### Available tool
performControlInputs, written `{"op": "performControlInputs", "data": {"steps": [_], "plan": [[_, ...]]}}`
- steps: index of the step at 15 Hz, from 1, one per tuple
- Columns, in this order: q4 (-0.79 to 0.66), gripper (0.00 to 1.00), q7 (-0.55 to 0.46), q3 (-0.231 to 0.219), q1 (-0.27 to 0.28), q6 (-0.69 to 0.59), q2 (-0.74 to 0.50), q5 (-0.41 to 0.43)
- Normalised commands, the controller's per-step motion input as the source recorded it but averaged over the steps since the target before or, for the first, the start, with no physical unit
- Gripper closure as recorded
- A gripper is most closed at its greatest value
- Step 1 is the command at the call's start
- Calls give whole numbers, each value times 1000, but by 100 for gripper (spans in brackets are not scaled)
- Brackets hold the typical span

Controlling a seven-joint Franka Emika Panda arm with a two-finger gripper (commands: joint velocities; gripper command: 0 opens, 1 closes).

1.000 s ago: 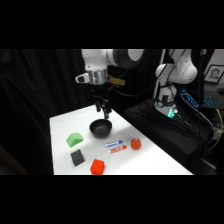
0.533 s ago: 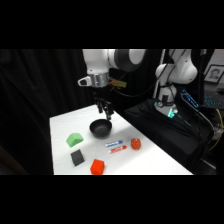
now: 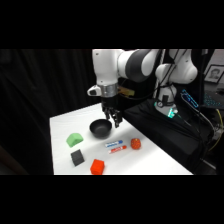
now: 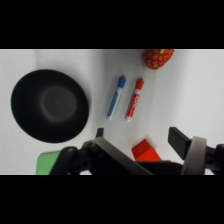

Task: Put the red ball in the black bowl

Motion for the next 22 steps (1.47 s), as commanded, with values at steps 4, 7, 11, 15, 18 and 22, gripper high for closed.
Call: {"op": "performControlInputs", "data": {"steps": [4,7,11,15,18,22], "plan": [[-305,0,217,47,53,315,-123,-103],[-310,0,209,54,52,318,-134,-75],[-312,0,180,68,57,327,-135,-28],[-299,0,148,55,48,353,-108,-4],[-266,0,124,64,57,329,-88,45],[-207,0,63,85,69,335,-22,103]]}}
